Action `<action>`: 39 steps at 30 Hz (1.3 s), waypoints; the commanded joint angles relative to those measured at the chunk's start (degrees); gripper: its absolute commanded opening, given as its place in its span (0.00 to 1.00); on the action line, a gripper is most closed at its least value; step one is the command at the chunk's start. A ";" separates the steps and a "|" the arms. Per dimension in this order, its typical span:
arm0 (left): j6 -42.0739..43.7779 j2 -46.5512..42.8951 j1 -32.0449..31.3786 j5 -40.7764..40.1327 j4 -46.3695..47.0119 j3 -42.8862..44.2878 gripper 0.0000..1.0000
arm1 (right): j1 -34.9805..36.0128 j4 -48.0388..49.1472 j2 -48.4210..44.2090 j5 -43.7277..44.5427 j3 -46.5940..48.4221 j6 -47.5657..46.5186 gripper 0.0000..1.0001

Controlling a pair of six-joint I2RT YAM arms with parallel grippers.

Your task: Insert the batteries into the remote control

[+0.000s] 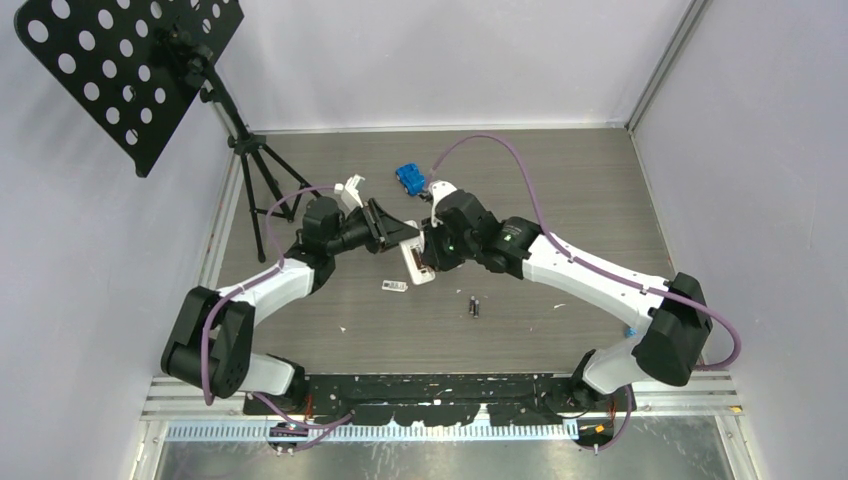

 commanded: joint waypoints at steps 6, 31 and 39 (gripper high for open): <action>-1.73 0.42 -0.34 2.58 7.39 0.87 0.00 | 3.89 -3.21 -0.41 9.51 5.36 2.89 0.01; -7.33 0.05 -0.52 4.60 9.83 0.71 0.00 | 4.08 -1.64 0.72 5.15 5.42 5.02 0.28; -11.71 -0.09 -0.52 3.89 10.07 0.04 0.00 | 4.08 -2.01 0.74 7.18 6.88 7.18 0.40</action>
